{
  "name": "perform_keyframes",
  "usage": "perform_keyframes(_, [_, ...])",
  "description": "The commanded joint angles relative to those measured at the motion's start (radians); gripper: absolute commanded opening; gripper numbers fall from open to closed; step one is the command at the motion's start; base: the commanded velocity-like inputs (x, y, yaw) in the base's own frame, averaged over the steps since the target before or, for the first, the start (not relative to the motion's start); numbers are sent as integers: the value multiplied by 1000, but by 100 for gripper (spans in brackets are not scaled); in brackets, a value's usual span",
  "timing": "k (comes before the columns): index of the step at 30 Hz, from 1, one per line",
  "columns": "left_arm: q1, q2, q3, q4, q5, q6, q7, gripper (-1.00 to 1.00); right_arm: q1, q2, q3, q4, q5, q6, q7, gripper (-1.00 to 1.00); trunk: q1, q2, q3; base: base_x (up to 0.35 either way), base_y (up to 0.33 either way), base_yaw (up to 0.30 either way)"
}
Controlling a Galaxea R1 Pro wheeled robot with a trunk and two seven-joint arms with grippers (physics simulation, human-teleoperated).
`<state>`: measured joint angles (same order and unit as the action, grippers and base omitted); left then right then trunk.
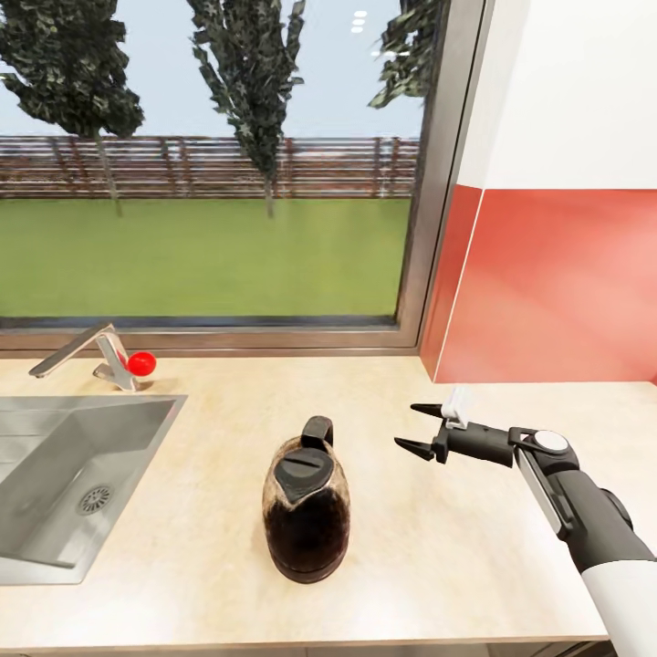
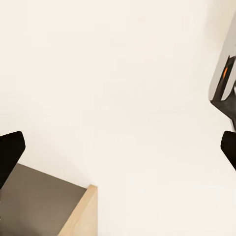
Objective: Set up a coffee station on the kitchen countertop: keep the coffee maker on the countertop, move the bottle of coffee from the kitchen shelf to the counter next to the coffee maker, place a paper coffee filter on top of the coffee maker, put the saucer next to the coffee maker with the coffee cup on the saucer, and place the electric kettle next to the coffee maker.
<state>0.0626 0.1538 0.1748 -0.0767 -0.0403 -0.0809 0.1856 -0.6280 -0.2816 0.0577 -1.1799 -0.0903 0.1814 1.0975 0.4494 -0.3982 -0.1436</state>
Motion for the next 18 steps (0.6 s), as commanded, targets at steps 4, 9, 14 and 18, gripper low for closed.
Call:
perform_keyframes(4, [0,-2,6,0,-5,-2,0,100,-1,-1,2,0,-9,10,1,100,1,-2,-2,8,5,0])
perform_keyframes(9, [0,-4,5,0,-6,-2,0,100,-1,0,3,0,-9,10,1,100,1,-2,-2,10,7,0])
perform_keyframes(14, [0,-5,6,0,-6,-2,0,100,-1,1,4,0,-10,10,1,100,1,-2,-2,112,86,0])
perform_keyframes(18, [0,-5,6,0,-6,-2,0,100,-1,1,4,-1,-11,10,1,100,1,-2,-2,32,26,0])
